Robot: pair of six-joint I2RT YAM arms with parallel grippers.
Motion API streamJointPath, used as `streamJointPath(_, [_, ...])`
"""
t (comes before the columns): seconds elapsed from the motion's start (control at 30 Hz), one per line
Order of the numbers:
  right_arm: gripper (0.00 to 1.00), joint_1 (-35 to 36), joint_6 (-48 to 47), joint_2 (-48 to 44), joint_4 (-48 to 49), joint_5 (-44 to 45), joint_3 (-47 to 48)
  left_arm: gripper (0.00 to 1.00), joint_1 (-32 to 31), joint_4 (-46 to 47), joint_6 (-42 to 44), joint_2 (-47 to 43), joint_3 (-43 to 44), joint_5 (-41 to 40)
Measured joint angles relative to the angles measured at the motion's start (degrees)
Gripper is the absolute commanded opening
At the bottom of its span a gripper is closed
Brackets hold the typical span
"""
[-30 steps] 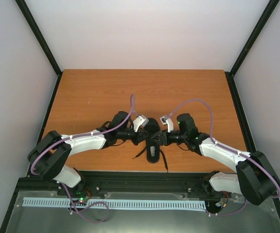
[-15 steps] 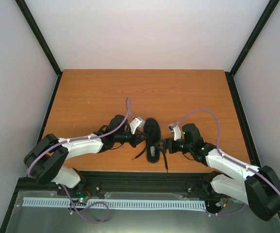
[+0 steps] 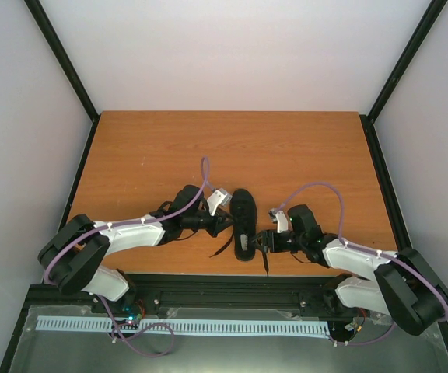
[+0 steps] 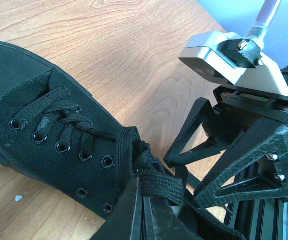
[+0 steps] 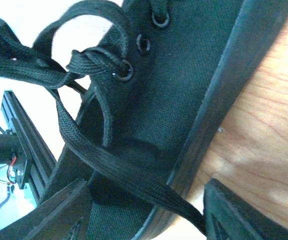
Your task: Tie the shoes
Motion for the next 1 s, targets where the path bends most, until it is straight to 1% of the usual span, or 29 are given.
streamJointPath(0.07, [0.45, 0.0, 0.0, 1.0, 0.8, -0.6, 0.0, 0.01, 0.0, 0.1, 0.0, 0.0, -0.1, 0.0])
streamJointPath(0.2, [0.25, 0.0, -0.2, 1.6, 1.6, -1.2, 0.0, 0.01, 0.0, 0.2, 0.0, 0.0, -0.2, 0.0])
streamJointPath(0.27, [0.17, 0.0, -0.5, 1.5, 1.3, -1.1, 0.0, 0.01, 0.0, 0.2, 0.0, 0.0, -0.2, 0.0])
streamJointPath(0.37, [0.09, 0.0, -0.5, 0.2, 0.0, -0.7, 0.1, 0.01, 0.0, 0.2, 0.0, -0.3, -0.2, 0.0])
streamJointPath(0.6, [0.06, 0.0, -1.1, -3.6, -4.6, 1.0, 1.5, 0.01, 0.0, 0.3, 0.0, -1.5, -1.0, 0.0])
streamJointPath(0.77, [0.07, 0.0, -1.9, -5.9, -9.0, 2.8, 3.5, 0.01, 0.0, 0.4, 0.0, -1.5, -1.2, 0.3])
streamJointPath(0.93, [0.06, 0.0, -3.3, -6.4, -15.1, 5.2, 8.5, 0.01, 0.0, 1.1, 0.0, -1.5, -1.4, 0.6])
streamJointPath(1.0, [0.04, 0.0, -3.7, -6.0, -16.4, 5.7, 10.7, 0.01, 0.0, 1.2, -0.1, -1.5, -1.6, 0.6])
